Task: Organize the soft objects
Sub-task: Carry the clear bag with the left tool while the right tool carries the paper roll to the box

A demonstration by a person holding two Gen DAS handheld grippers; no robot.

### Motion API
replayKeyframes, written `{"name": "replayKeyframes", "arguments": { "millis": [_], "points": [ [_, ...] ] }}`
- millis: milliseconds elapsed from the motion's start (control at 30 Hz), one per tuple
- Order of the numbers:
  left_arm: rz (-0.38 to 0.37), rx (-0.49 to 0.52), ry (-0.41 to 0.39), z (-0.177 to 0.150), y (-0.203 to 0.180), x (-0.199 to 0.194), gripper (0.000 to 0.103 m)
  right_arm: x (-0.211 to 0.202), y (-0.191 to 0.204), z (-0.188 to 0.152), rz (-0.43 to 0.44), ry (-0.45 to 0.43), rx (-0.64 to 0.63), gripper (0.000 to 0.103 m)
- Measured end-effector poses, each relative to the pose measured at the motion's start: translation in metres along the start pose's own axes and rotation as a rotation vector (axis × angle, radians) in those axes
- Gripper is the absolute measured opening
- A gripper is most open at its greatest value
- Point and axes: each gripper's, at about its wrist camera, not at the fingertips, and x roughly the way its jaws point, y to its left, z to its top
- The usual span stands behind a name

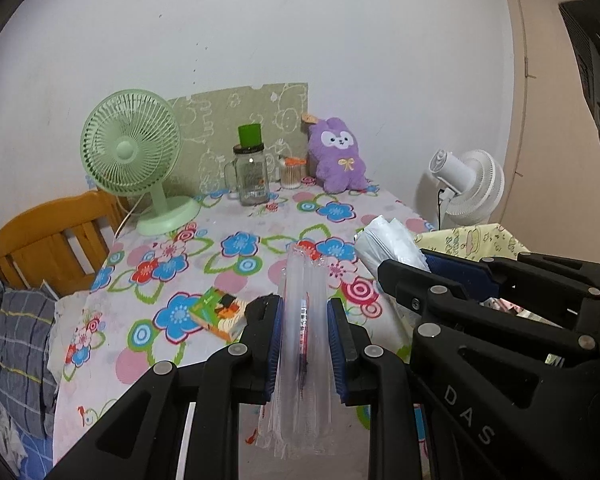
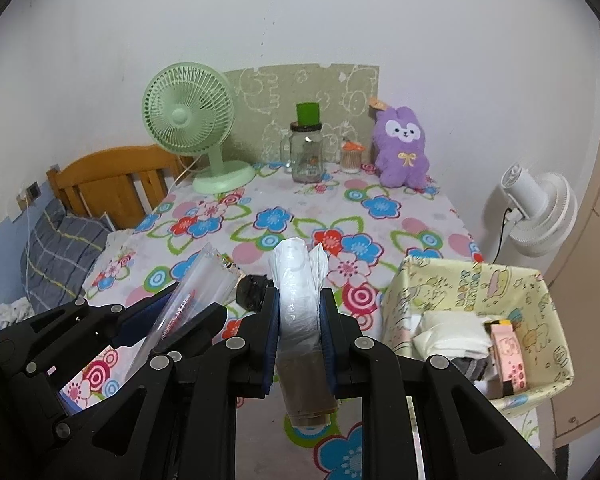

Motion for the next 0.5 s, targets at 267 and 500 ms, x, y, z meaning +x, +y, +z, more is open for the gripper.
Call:
{"name": "replayKeyframes", "arguments": {
  "millis": [267, 500],
  "points": [
    [-0.012, 0.016, -0.02, 0.012, -0.015, 0.001, 0.021, -0.008, -0.017, 0.008, -0.016, -0.024, 0.011, 0.022],
    [-0.028, 0.03, -0.029, 0.022, -0.033, 0.008, 0.021, -0.012, -0.037, 0.012, -0.036, -0.037, 0.027, 0.022]
  ]
}}
